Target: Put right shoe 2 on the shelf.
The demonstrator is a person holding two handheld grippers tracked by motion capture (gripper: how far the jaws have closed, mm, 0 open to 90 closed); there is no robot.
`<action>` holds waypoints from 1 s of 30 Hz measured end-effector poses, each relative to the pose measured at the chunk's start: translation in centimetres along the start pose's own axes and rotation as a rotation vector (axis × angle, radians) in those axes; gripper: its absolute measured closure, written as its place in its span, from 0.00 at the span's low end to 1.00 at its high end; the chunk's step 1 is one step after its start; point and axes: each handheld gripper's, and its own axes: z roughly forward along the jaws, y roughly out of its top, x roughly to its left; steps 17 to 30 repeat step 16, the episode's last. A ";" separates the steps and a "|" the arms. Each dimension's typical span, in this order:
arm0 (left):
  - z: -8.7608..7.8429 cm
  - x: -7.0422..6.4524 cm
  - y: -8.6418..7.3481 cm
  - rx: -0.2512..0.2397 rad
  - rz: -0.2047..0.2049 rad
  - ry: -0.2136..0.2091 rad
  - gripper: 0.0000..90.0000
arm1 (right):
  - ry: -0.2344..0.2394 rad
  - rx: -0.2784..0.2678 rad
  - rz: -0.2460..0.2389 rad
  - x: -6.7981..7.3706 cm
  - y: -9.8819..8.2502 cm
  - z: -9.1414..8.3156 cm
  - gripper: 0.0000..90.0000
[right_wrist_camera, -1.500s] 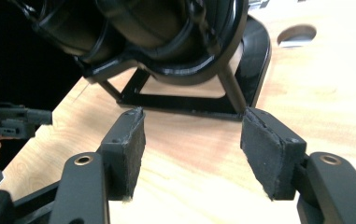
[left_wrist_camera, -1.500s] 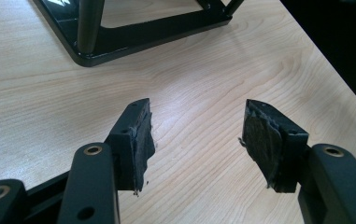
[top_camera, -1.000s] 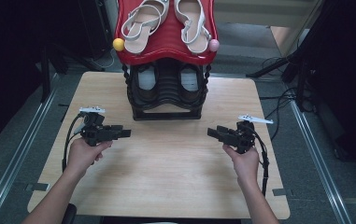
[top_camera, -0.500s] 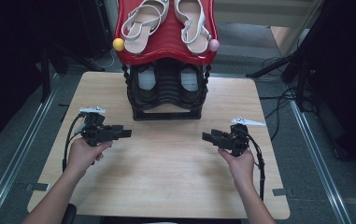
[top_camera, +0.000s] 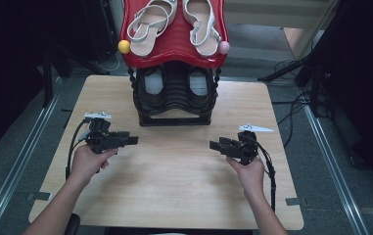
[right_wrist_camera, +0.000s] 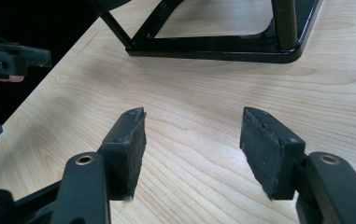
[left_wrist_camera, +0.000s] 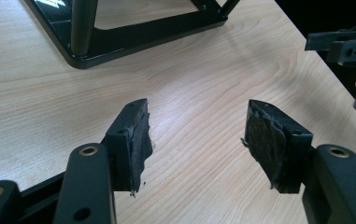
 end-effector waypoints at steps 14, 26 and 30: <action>0.3 -0.1 0.0 0.012 0.001 -0.007 0.42 | -0.007 0.006 -0.024 0.1 -0.1 0.2 0.46; 0.3 -0.1 0.0 0.006 -0.003 -0.011 0.41 | -0.010 0.005 -0.029 0.1 -0.1 0.2 0.46; 0.3 -0.1 0.0 0.006 -0.003 -0.011 0.41 | -0.010 0.005 -0.029 0.1 -0.1 0.2 0.46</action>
